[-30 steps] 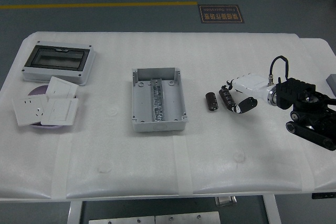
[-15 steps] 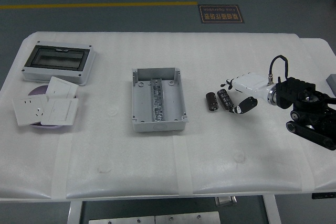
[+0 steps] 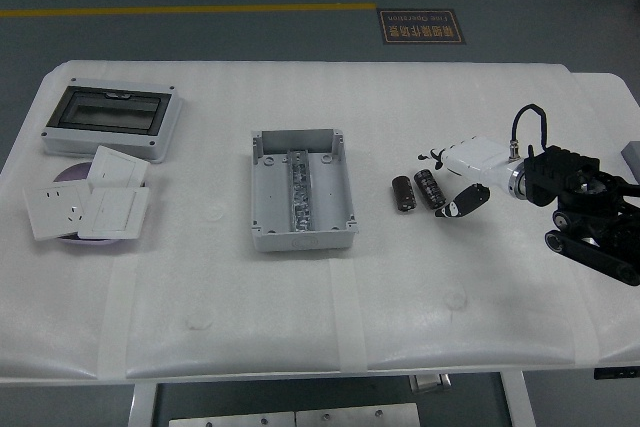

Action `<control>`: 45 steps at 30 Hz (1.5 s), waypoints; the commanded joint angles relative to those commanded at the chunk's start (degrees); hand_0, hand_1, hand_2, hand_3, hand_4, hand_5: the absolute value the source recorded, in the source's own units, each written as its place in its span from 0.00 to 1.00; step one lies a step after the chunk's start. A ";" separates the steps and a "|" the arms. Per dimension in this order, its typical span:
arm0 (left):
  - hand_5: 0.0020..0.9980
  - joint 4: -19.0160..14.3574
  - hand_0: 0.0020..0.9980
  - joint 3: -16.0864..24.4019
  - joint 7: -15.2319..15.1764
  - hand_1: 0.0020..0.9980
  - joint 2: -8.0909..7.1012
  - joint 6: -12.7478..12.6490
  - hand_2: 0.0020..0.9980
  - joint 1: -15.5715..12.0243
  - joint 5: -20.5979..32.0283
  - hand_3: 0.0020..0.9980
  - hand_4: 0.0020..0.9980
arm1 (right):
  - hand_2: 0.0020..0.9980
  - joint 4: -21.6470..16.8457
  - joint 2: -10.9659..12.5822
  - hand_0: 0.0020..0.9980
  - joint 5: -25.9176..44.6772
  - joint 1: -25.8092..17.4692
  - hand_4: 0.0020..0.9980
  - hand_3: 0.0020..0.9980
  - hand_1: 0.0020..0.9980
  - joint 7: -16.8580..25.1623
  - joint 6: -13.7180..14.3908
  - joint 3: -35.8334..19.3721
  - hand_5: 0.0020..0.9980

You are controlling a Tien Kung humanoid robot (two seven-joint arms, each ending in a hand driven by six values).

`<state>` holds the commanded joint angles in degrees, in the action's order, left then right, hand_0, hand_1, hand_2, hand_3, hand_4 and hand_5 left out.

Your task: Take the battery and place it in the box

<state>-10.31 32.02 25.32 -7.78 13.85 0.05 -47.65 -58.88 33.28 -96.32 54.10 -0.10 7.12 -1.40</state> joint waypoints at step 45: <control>0.13 0.00 0.70 0.06 0.07 0.68 -1.51 -0.12 0.50 -0.16 -0.37 0.56 0.61 | 0.92 -3.67 4.78 0.73 -6.35 1.23 0.93 0.91 0.70 -0.29 0.32 0.53 0.41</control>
<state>-10.31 32.07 25.39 -9.29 13.73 -0.11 -48.02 -62.55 38.06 -102.66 55.33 -0.39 7.44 -0.88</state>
